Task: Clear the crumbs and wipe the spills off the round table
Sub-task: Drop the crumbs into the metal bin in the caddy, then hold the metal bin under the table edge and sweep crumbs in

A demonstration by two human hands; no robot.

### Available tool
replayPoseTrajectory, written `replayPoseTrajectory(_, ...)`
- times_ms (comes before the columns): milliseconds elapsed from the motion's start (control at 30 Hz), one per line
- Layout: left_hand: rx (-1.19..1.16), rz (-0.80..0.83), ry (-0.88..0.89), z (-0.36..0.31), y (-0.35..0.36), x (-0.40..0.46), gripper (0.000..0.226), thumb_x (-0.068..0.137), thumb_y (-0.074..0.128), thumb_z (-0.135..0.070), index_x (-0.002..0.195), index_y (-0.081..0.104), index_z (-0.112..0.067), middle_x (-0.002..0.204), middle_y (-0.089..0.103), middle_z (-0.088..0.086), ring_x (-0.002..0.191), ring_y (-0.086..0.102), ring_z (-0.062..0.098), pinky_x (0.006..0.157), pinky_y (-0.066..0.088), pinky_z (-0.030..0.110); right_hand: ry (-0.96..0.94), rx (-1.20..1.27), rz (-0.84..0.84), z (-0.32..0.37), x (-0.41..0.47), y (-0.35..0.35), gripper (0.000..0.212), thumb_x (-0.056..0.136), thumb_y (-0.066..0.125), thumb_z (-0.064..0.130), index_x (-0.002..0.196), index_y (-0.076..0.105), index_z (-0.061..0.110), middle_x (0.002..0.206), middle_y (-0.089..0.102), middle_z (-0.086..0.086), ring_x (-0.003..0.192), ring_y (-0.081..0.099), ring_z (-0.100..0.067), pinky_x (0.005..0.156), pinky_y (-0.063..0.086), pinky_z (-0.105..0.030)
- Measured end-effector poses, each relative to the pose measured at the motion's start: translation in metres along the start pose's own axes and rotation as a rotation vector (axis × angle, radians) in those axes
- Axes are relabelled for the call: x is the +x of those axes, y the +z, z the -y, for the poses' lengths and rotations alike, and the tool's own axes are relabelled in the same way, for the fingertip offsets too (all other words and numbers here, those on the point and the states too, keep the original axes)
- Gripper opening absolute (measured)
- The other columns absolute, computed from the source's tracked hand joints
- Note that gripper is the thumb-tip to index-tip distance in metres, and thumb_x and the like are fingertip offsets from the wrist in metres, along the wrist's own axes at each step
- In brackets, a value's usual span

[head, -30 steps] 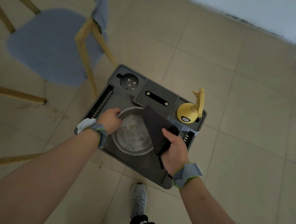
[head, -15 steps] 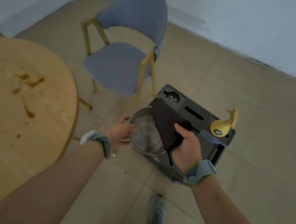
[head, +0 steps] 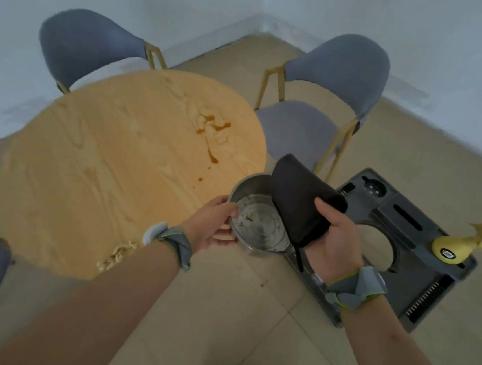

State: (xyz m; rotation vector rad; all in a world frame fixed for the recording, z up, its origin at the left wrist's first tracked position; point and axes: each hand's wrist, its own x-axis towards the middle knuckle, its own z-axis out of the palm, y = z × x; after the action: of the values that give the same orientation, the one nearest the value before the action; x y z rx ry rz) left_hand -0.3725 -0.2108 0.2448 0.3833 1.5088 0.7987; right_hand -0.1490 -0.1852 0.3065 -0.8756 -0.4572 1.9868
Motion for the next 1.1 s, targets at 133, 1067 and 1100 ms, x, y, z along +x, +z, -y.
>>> replayPoseTrajectory(133,-0.065,-0.039,0.012,0.022,-0.036,-0.037,0.035,0.072,0.059,-0.021,0.106,0.065,-0.030,0.103,0.065,0.010,0.086,0.068,0.031,0.065,0.060,0.036,0.084,-0.024,0.117,-0.029,-0.005,0.032,0.037,0.099,0.047,0.019,0.134,0.054,0.011,0.128,0.066,-0.006,0.118,0.062,-0.029,0.095,0.051,-0.044)
replayPoseTrajectory(1067,-0.200,-0.121,-0.255,0.250,-0.217,-0.134,0.047,0.071,0.060,-0.021,0.112,0.066,-0.043,0.121,0.062,0.008,0.101,0.063,0.032,0.070,0.061,0.040,0.140,-0.364,0.212,-0.242,-0.006,0.107,0.027,0.095,0.054,0.014,0.108,0.075,0.024,0.121,0.070,0.002,0.116,0.064,-0.018,0.093,0.053,-0.032)
replayPoseTrajectory(1100,-0.208,-0.130,-0.260,0.253,-0.226,-0.132,0.045,0.071,0.060,-0.021,0.110,0.066,-0.042,0.121,0.062,0.010,0.100,0.063,0.032,0.072,0.062,0.042,0.080,-0.482,0.188,-0.246,0.002,0.112,0.023,0.091,0.059,0.018,0.104,0.076,0.028,0.119,0.071,0.004,0.114,0.065,-0.017,0.092,0.053,-0.033)
